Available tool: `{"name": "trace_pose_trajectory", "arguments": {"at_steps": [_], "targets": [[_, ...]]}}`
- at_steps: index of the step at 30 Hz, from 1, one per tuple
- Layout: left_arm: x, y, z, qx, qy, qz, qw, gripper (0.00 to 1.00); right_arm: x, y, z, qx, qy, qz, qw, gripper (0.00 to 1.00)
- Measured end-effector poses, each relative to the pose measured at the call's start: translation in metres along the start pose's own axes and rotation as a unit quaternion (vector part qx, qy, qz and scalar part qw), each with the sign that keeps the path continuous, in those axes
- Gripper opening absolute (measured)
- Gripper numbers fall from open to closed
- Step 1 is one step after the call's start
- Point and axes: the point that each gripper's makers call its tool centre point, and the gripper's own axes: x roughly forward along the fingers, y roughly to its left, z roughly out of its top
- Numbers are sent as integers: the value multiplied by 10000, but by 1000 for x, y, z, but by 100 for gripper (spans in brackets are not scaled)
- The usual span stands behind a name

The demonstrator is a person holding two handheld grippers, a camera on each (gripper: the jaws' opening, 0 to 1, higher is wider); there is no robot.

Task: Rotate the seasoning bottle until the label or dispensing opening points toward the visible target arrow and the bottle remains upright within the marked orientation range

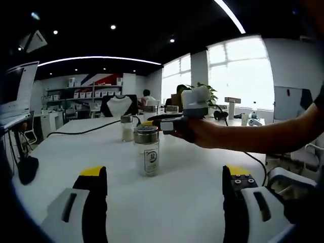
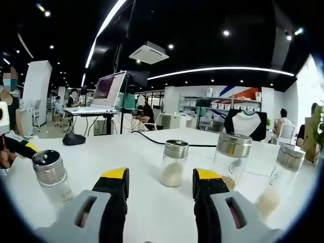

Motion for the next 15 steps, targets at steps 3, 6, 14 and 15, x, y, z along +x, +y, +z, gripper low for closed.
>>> {"name": "trace_pose_trajectory", "arguments": {"at_steps": [3,6,14,15], "targets": [[0,0,-1,-11,10,-8,10000,100,8,0,3,0,-73,-25,10000,47],[-1,-1,-2,-15,26,-24,10000,100,19,-3,4,-21,-73,-88,9999,45],[-4,1,-2,-18,26,-4,10000,99,40,-7,6,-179,-36,-293,9994,40],[-6,1,-2,-25,17,5,10000,99,43,-8,5,-207,-8,-340,9992,40]]}}
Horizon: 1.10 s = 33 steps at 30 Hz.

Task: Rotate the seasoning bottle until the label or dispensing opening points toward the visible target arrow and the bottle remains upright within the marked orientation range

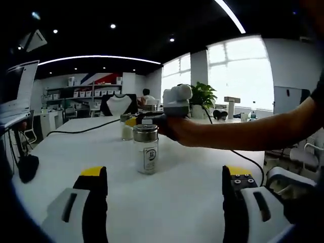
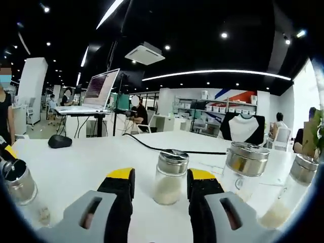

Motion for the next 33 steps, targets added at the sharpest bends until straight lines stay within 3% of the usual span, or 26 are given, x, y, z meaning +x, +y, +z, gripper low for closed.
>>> {"name": "trace_pose_trajectory", "arguments": {"at_steps": [12,19,28,33], "targets": [[-8,3,-1,64,25,72,10000,99,25,-18,1,-16,180,-566,9982,33],[-7,3,-1,31,32,64,10000,97,37,-21,0,79,221,-675,9974,33],[-6,0,-1,35,33,49,10000,97,40,-23,-5,209,319,-778,9962,32],[-8,2,2,40,-20,81,10000,96,32,-18,-3,566,267,-492,9968,32]]}}
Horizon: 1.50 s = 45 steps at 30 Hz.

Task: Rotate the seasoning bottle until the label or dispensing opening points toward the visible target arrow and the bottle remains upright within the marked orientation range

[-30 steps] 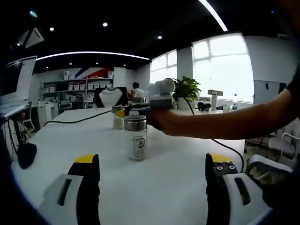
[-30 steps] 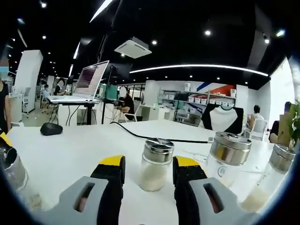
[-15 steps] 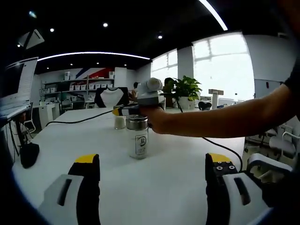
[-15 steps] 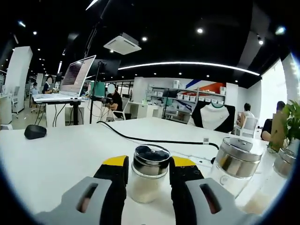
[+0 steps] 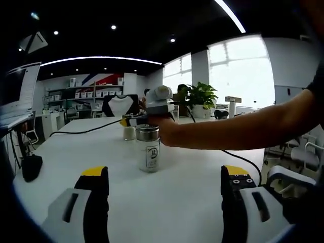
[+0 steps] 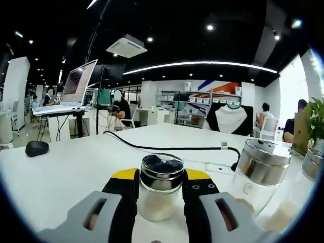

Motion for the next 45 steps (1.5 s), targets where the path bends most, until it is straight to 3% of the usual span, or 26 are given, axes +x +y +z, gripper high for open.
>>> {"name": "trace_pose_trajectory", "arguments": {"at_steps": [11,15,21,37,45], "targets": [[2,-7,3,25,-58,-65,10000,95,-35,7,21,-87,-333,347,9988,32],[3,-10,3,44,-119,-69,9999,93,-54,8,19,-351,-263,414,9982,32],[4,-17,4,65,-187,-165,9997,89,-88,10,18,-406,-294,556,9972,32],[7,-33,3,172,-221,-222,9994,82,-173,33,18,-120,-467,1001,9938,32],[13,-57,0,245,-252,-477,9982,74,-209,50,9,-334,-516,1185,9910,31]]}}
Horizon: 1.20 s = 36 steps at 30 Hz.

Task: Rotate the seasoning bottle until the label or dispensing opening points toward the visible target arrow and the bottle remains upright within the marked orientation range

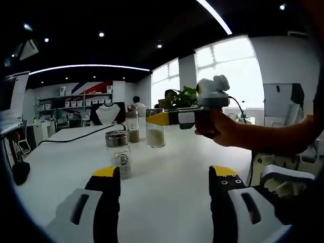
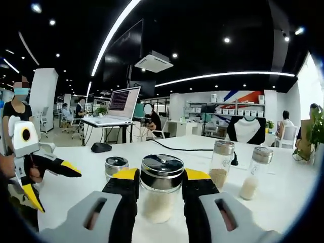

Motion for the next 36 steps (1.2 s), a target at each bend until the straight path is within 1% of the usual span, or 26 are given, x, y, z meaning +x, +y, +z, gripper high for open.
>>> {"name": "trace_pose_trajectory", "arguments": {"at_steps": [2,3,4,6,8,10,12,15,17,19,20,21,23,25,27,30,32,34,35,36], "targets": [[2,-5,1,-10,-29,-55,10000,73,-7,6,1,-7,-45,93,9999,31],[3,-6,1,-19,-40,-75,10000,72,-14,11,3,9,-94,221,9997,31],[4,-8,2,-24,-52,-109,9999,71,-16,13,3,20,-102,255,9996,31],[5,-13,3,-27,-105,-196,9997,67,-25,24,6,76,-168,443,9988,31],[6,-18,3,-61,-139,-339,9993,64,-33,32,9,199,-287,550,9979,31],[7,-20,4,-113,-157,-391,9990,61,-40,41,9,257,-315,651,9971,31],[9,-20,4,-96,-159,-410,9990,61,-45,51,7,220,-312,777,9962,31],[11,-26,4,12,-129,-509,9986,61,-52,65,4,230,-324,959,9946,31],[12,-29,2,51,-87,-550,9984,61,-57,77,4,353,-386,1123,9923,32],[12,-35,-1,135,-54,-621,9980,61,-61,83,2,322,-400,1234,9910,32],[12,-38,-3,182,-26,-673,9976,61,-63,91,1,256,-377,1370,9895,32],[11,-46,-2,257,-86,-825,9962,61,-66,99,-1,171,-368,1500,9879,32],[10,-55,0,376,-171,-1027,9939,61,-72,111,-1,104,-404,1657,9853,32],[9,-58,-1,494,-202,-1065,9929,59,-78,122,1,60,-477,1813,9823,32],[10,-58,-3,518,-164,-1076,9927,58,-81,128,2,88,-522,1842,9815,32],[9,-60,-5,535,-143,-1116,9922,55,-82,136,-2,40,-476,1792,9827,32],[8,-63,-4,612,-193,-1143,9914,50,-81,138,-7,3,-397,1634,9858,32],[8,-66,-3,637,-224,-1155,9910,45,-80,140,-10,20,-374,1590,9866,32],[9,-70,-4,630,-183,-1206,9905,40,-79,139,-13,20,-393,1441,9888,32],[9,-73,-5,654,-178,-1230,9901,39,-79,137,-13,39,-389,1355,9900,32]]}}
